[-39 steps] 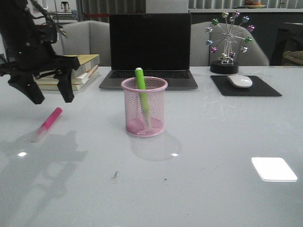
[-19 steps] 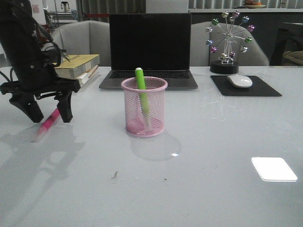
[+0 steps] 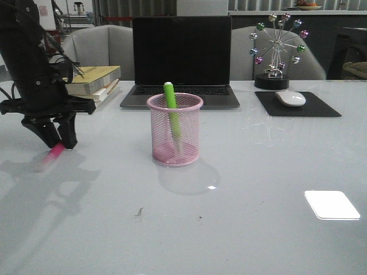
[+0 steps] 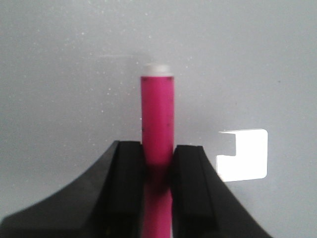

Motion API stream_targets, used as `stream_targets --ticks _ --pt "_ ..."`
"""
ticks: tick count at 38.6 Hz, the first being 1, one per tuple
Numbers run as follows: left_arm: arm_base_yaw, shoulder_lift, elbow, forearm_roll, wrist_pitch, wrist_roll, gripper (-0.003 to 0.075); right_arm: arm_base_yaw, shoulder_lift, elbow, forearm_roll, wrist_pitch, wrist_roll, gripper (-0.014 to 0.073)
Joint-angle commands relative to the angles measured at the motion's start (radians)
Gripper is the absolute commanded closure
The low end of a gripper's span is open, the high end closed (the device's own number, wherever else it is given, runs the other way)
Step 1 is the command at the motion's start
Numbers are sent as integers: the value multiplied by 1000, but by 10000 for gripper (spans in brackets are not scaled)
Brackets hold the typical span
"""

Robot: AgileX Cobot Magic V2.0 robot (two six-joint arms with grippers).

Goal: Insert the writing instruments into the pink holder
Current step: 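Lower the left gripper over the pink marker and close on it, then lift the pink marker upright and carry it above the holder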

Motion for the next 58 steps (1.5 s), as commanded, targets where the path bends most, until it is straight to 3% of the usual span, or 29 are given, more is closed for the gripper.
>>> stream_targets --ticks 1,13,22,39,45,58 --pt "-5 -47 -23 -8 -4 -10 613 -6 -6 -29 3 -74 -7 210" --pt "-5 -52 -37 -71 -6 -10 629 -6 -6 -29 3 -74 -7 210" --pt "-41 -141 -53 -106 -129 -3 629 -6 -6 -29 3 -74 -7 210" --pt "-208 -377 -44 -110 -508 -3 629 -6 -6 -29 3 -74 -7 210" --pt "-270 -410 28 -195 -650 -3 629 -6 -6 -29 3 -74 -7 210" --pt "-431 -444 330 -333 -1205 -3 629 -6 -6 -29 3 -30 -7 210"
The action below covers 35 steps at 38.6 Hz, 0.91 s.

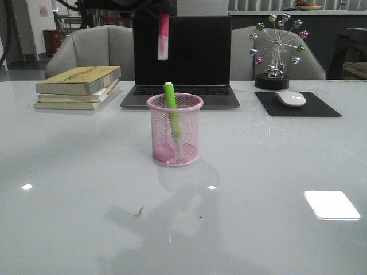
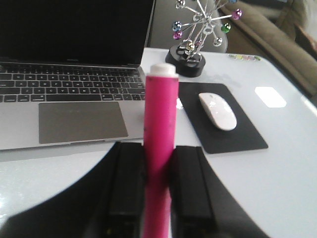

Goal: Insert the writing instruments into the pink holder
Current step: 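Lift the pink marker upright and carry it above the holder, then lower the pink marker into the holder and open the left gripper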

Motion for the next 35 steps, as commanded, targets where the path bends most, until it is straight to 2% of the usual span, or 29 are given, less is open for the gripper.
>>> stream_targets --ticks 1,12,26,35 --pt "-54 -70 33 -55 -242 -3 629 -6 -6 -29 3 -34 -6 210" --pt "-129 -32 121 -64 -412 -5 629 -6 -6 -29 3 9 -6 210" --pt "-134 30 143 -69 -477 -9 629 -6 -6 -29 3 9 -6 210" --pt "-134 75 143 -69 -472 -9 629 -6 -6 -29 3 9 -6 210"
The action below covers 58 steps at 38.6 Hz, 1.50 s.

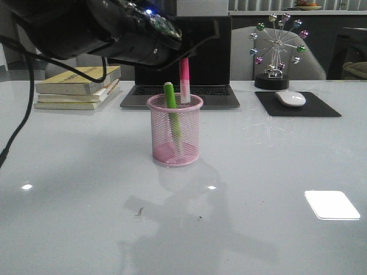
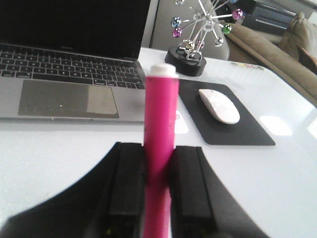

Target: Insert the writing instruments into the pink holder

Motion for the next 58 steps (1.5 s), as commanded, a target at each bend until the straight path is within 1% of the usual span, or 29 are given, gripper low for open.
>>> stream_targets --ticks 1,10,13,16,22,24,26,35,38,40,46,49,51,54,58 --pt "-8 -43 -25 6 -93 -9 629 -6 -6 -29 3 -57 -6 210" --pt "-8 -41 -25 6 -138 -7 628 -6 -6 -29 3 -57 -6 210" --pt "-8 -41 -25 6 -136 -7 614 -6 -6 -29 3 -57 -6 210" --pt "-8 -41 -25 6 -133 -7 570 -6 -6 -29 3 -57 -6 210" --pt "-8 -41 -25 6 -129 -7 401 -6 -6 -29 3 -57 -6 210" --pt "-8 -41 -25 6 -129 -7 355 -6 -6 -29 3 -57 -6 210" --pt "-8 -41 -25 6 -129 -7 332 -6 -6 -29 3 -58 -6 210" --pt "-8 -43 -25 8 -129 -5 337 -6 -6 -29 3 -65 -6 210" --pt "-8 -56 -25 35 -119 17 337 -6 -6 -29 3 -65 -6 210" --pt "-6 -74 -25 56 -104 81 337 -6 -6 -29 3 -65 -6 210" --pt "15 -161 -25 59 -40 254 337 -6 -6 -29 3 -65 -6 210" --pt "47 -228 -25 59 -22 321 337 -6 -6 -29 3 -65 -6 210" --pt "69 -266 -25 59 2 341 337 -6 -6 -29 3 -65 -6 210" --pt "116 -336 -25 59 39 341 337 -6 -6 -29 3 -65 -6 210" --pt "205 -441 -25 59 151 343 337 -6 -6 -29 3 -65 -6 210"
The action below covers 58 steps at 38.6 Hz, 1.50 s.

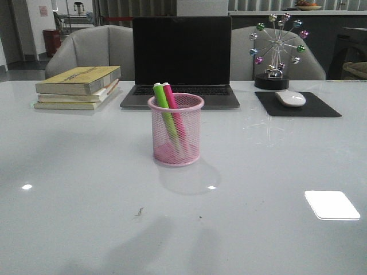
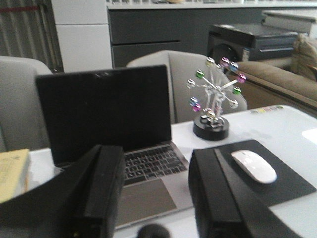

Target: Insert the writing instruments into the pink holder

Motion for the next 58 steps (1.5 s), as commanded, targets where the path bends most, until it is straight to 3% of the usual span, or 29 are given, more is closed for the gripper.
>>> stream_targets --ticks 1,14,27,42,58 --pt "79 -145 -25 8 49 10 337 -6 -6 -29 3 -67 -6 210" --pt "358 -415 -25 79 470 10 337 -6 -6 -29 3 -65 -6 210" --pt "569 -659 122 79 534 10 337 -6 -6 -29 3 -65 -6 210" --pt "601 -939 492 53 532 8 337 -6 -6 -29 3 -59 -6 210" --pt "601 -1066 592 50 549 8 337 -6 -6 -29 3 -58 -6 210"
